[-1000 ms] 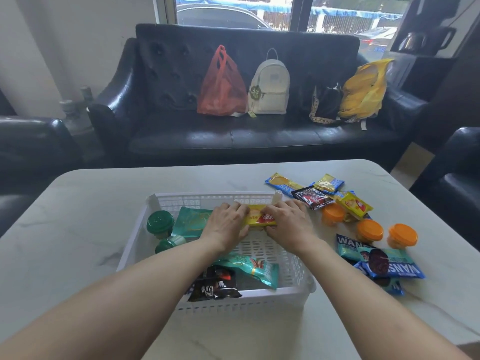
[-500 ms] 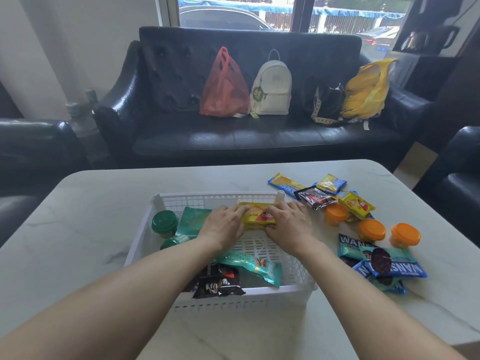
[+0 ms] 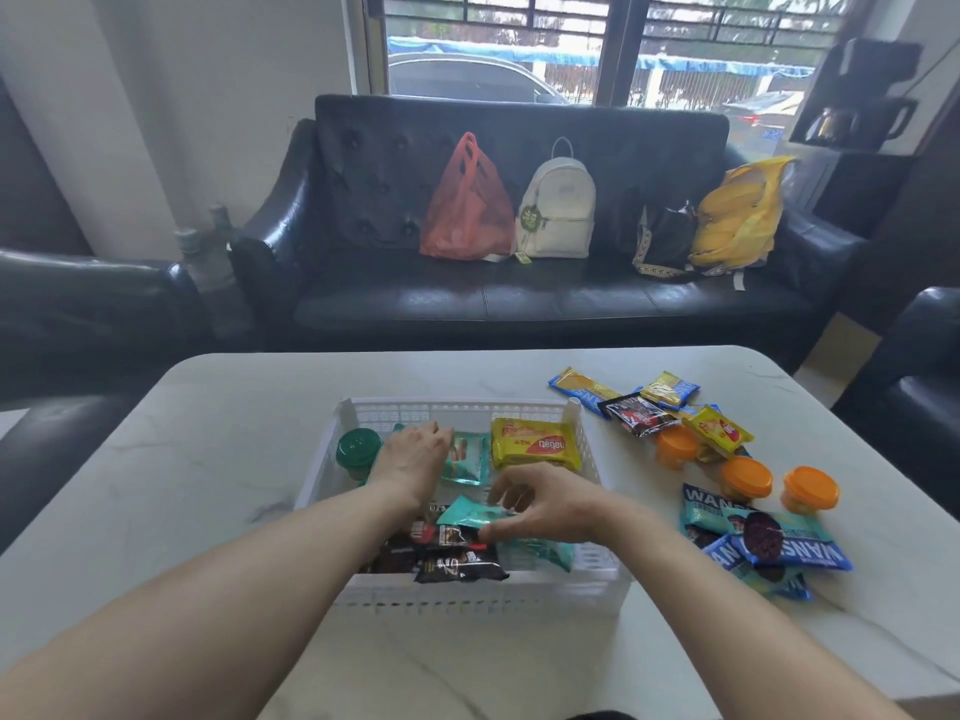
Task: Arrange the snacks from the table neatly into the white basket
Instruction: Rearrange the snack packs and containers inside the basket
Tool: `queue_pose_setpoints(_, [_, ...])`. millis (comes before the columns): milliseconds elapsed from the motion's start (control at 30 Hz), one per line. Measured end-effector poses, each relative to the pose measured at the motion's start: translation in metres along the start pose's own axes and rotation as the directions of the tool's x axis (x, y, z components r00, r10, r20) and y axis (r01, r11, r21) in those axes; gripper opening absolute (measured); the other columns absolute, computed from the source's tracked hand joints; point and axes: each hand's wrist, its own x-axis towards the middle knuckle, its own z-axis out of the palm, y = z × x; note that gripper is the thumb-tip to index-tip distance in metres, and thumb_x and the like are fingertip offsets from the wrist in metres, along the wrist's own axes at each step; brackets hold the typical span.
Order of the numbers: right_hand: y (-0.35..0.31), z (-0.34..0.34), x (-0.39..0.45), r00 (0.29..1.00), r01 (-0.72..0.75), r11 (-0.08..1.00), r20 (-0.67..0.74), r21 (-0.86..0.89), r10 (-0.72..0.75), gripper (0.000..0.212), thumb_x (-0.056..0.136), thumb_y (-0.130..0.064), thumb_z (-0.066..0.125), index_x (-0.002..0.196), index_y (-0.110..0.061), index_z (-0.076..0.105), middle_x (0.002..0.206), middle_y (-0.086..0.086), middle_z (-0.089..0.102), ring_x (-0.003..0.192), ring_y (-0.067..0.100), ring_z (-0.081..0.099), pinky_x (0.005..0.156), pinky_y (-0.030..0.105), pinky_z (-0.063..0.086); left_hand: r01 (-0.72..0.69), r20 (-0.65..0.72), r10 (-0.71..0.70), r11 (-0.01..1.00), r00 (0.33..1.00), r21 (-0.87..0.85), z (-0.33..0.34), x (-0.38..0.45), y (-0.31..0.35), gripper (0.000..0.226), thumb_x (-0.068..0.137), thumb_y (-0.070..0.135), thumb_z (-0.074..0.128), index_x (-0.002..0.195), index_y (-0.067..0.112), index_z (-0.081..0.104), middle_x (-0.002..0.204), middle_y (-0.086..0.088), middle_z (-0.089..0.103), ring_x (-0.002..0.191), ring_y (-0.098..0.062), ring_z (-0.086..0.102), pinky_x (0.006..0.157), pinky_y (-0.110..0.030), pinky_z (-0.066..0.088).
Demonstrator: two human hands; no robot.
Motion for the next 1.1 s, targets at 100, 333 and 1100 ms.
queue_pose_setpoints(100, [-0.002,-0.002,-0.004,0.997,-0.042,0.999,0.064,-0.011,0.042,0.060,0.060,-0.074,0.077,0.109,-0.042,0.064,0.109,-0.010,0.064,0.100,0.006,0.062,0.090,0.028,0.052,0.044,0.060,-0.044,0.999,0.997,-0.002,-0.001,-0.005,-0.008,0.034,0.093,-0.004,0.044,0.120,0.012,0.058,0.117,-0.006,0.058,0.102,-0.025,0.059,0.088,-0.037,0.051])
queue_pose_setpoints(333, [0.002,-0.008,-0.008,0.977,-0.129,0.990,0.163,-0.060,0.137,0.062,0.070,-0.050,0.081,0.126,-0.040,0.057,0.125,0.002,0.061,0.111,0.018,0.060,0.100,0.037,0.050,0.048,0.199,-0.042,0.998,0.979,-0.027,0.003,-0.012,-0.011,0.039,0.097,0.002,0.040,0.131,0.013,0.057,0.120,-0.006,0.053,0.106,-0.025,0.058,0.092,-0.039,0.051])
queue_pose_setpoints(1100, [0.003,0.003,0.005,0.993,-0.037,0.998,-0.114,-0.058,0.031,0.033,0.073,-0.037,0.074,0.106,-0.035,0.069,0.094,-0.013,0.067,0.084,0.005,0.065,0.076,0.027,0.057,0.017,0.247,-0.010,1.000,0.969,-0.026,0.008,-0.008,-0.022,0.054,0.095,0.002,0.041,0.145,0.021,0.044,0.136,-0.004,0.048,0.120,-0.026,0.050,0.102,-0.044,0.046])
